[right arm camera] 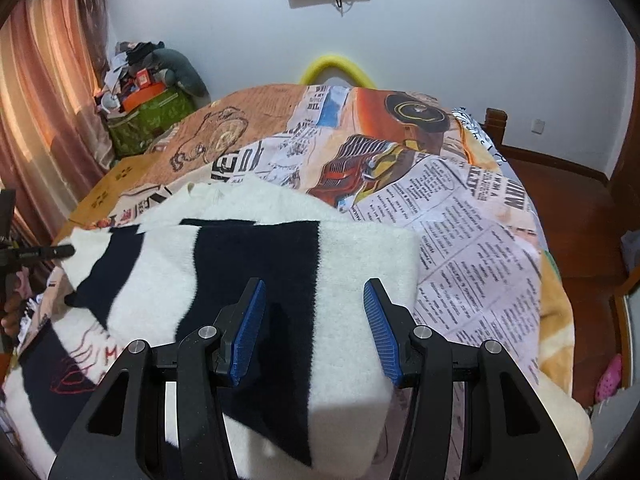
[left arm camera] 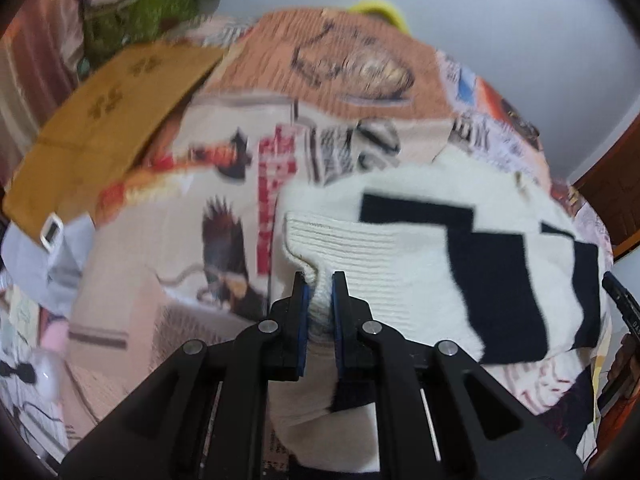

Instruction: Fold small clothes

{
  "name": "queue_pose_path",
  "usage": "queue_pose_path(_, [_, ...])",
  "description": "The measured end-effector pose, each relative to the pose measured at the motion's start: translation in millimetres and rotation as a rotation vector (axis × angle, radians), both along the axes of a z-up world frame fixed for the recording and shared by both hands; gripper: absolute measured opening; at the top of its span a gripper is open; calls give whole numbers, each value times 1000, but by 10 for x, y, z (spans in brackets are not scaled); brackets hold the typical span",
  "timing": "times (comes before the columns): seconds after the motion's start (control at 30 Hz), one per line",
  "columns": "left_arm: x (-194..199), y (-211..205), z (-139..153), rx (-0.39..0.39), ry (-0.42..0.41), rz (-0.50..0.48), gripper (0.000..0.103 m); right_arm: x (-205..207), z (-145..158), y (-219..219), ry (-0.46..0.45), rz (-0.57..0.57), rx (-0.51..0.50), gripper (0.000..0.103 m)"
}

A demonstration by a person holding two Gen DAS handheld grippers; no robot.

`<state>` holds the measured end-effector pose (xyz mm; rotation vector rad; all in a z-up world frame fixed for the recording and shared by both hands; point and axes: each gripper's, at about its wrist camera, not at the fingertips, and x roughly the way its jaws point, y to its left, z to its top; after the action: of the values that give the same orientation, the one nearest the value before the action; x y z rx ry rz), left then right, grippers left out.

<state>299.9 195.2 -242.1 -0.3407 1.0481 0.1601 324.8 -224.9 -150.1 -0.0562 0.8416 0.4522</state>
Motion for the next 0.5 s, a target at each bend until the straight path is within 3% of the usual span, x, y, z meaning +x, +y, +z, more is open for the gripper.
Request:
queue_pose_path(0.1, [-4,-23,-172,9,36,-14,12,37,-65,38,4,9,-36,47])
queue_pose_path(0.23, [2,-81,-156,67,39,-32,19,7,-93,73,-5,27,-78,51])
queue_pose_path(0.37, [-43,-75,-133,147,54,-22,49,-62,-75,65,2,32,-96,56])
queue_pose_path(0.5, [-151,-3,-96,134,60,-20,56,-175,-36,10,29,36,-108,57])
